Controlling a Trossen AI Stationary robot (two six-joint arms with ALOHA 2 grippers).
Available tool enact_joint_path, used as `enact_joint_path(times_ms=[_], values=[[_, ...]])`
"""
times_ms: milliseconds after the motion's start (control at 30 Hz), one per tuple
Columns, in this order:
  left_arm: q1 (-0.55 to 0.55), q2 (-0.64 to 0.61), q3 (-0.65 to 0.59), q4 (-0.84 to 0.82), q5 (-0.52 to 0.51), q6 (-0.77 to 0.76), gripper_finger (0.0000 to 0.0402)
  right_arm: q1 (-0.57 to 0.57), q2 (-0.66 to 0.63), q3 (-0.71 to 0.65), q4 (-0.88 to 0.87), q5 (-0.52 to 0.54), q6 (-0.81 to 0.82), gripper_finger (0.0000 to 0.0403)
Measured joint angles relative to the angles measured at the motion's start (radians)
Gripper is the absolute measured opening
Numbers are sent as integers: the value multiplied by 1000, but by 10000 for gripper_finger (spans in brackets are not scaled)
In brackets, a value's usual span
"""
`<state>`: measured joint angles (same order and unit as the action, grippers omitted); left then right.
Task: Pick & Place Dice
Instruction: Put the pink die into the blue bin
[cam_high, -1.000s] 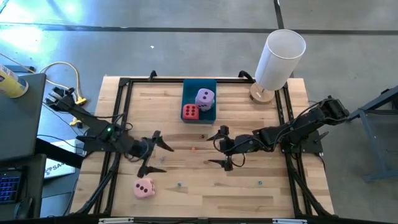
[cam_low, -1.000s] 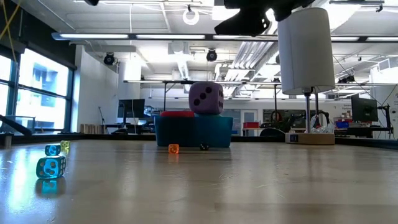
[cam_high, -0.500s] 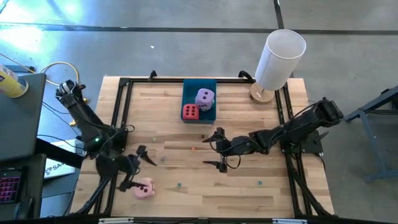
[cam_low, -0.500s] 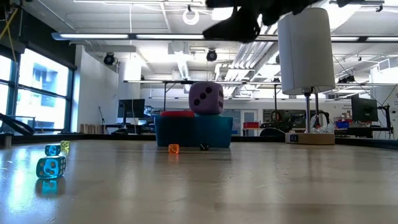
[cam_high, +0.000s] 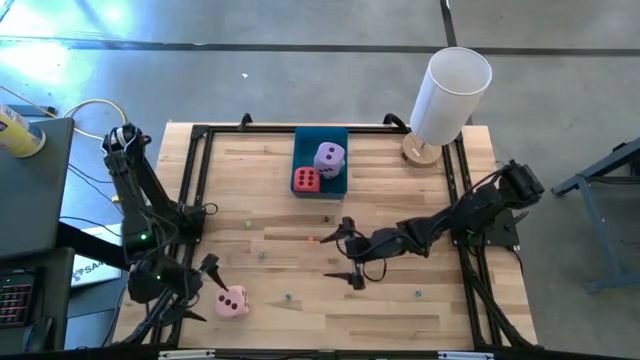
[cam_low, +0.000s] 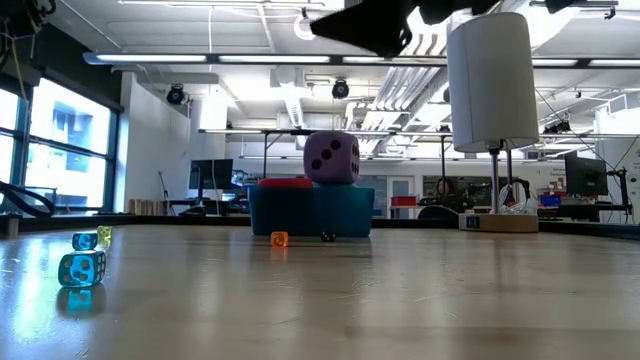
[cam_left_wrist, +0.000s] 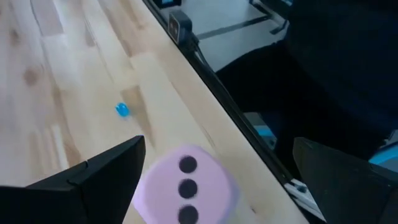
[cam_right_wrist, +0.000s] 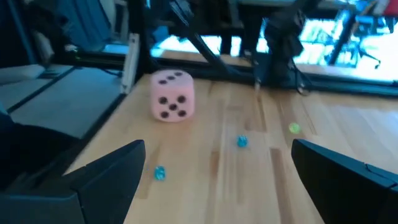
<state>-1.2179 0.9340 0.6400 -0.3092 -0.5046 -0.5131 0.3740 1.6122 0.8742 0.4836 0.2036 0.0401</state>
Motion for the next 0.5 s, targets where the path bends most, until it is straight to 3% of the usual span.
enact_joint_path(times_ms=[200,500], values=[[-3,0,-102,142,-1,2,398,33,0,0,1,1,-9,396],[-3,0,-182,213,1,80,398,39,0,0,1,4,-10,396]])
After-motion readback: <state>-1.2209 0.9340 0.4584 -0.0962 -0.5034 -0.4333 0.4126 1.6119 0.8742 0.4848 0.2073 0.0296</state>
